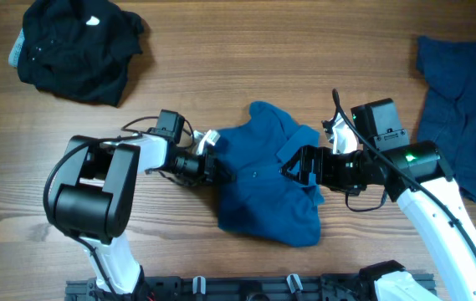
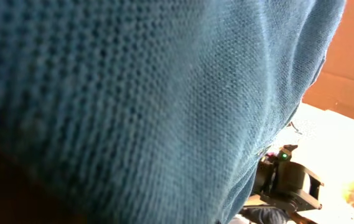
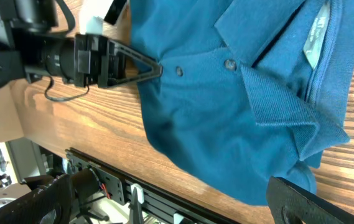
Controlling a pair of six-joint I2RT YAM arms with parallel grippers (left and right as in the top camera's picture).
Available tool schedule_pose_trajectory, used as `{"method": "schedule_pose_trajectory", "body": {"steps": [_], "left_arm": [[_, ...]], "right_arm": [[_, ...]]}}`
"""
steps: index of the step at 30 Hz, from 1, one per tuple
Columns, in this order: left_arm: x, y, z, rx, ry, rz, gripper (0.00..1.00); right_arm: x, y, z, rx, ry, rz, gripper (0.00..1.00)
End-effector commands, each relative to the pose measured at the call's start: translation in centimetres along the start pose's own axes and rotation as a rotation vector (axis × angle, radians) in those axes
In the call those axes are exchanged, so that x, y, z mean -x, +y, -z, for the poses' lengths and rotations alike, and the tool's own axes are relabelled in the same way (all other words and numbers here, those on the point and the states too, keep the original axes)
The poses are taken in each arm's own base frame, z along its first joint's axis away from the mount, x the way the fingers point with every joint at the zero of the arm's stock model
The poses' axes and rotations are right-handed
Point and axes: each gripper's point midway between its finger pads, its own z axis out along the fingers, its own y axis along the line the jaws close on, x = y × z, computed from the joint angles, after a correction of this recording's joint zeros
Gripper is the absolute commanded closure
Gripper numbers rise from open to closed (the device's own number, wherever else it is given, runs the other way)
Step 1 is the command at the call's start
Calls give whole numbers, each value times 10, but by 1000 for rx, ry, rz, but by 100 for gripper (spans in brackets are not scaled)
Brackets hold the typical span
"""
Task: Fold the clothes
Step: 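Lift the folded teal shirt with the left gripper, right gripper releasing, then carry the teal shirt to the top-left pile with the left gripper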
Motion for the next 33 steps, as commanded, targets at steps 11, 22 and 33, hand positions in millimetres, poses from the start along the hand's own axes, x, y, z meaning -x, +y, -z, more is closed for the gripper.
{"method": "schedule_pose_trajectory", "body": {"steps": [11,22,33], "left_arm": [[172,-47,89,476,-421,-309,96],[240,-53,194,645,-735,-449,96],[276,-65,345,683,-1107,-486,96]], "right_arm": [[-12,-10,5,-58,31,17,0],[-20,-15,5,-80,58,-6,0],[-32,-20,7,-101,105,-62,0]]}}
